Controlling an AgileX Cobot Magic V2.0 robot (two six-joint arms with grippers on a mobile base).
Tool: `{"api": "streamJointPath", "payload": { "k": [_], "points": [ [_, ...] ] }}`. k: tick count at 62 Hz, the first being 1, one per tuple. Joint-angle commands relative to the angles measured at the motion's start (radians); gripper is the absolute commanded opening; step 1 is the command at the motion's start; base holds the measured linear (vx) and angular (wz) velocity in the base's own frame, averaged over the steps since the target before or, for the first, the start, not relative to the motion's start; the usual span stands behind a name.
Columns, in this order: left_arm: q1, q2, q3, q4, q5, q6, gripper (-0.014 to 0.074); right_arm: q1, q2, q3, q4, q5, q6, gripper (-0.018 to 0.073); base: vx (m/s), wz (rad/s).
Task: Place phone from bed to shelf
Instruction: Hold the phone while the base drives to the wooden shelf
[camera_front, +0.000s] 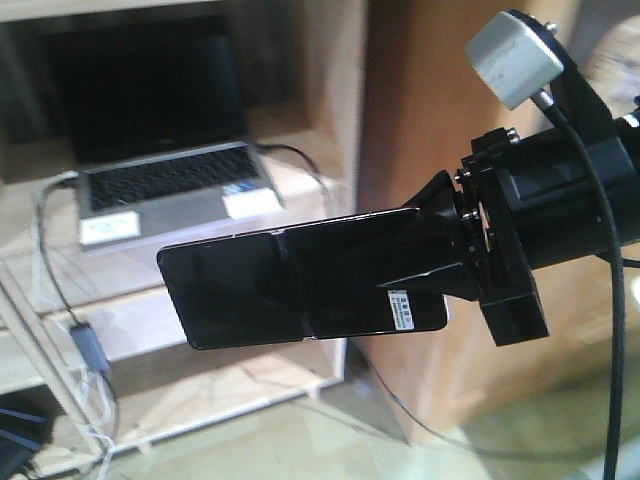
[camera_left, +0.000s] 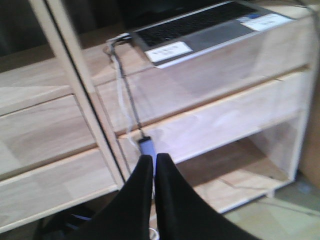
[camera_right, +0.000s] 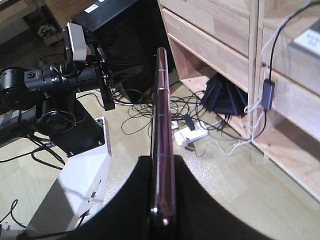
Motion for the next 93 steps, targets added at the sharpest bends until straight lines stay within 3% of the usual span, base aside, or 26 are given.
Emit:
{"api": "streamJointPath", "payload": {
  "k": [1,43,93],
  "points": [
    [0.001,-0.007,0.005,-0.002,-0.073,0.000,0.0001,0.001,-0.025,-0.026,0.079,0.035,-0.009,-0.0001,0.38,0.41],
    [0.001,-0.007,0.005,-0.002,-0.073,0.000,0.0001,0.001,-0.025,-0.026,0.079,0.035,-0.009,-0.0001,0.28,0.41],
    [0.001,-0.007,0.005,-0.002,-0.073,0.000,0.0001,0.001,-0.025,-0.026,0.079,0.035,-0.009,-0.0001,0.13,0.07]
  ]
}}
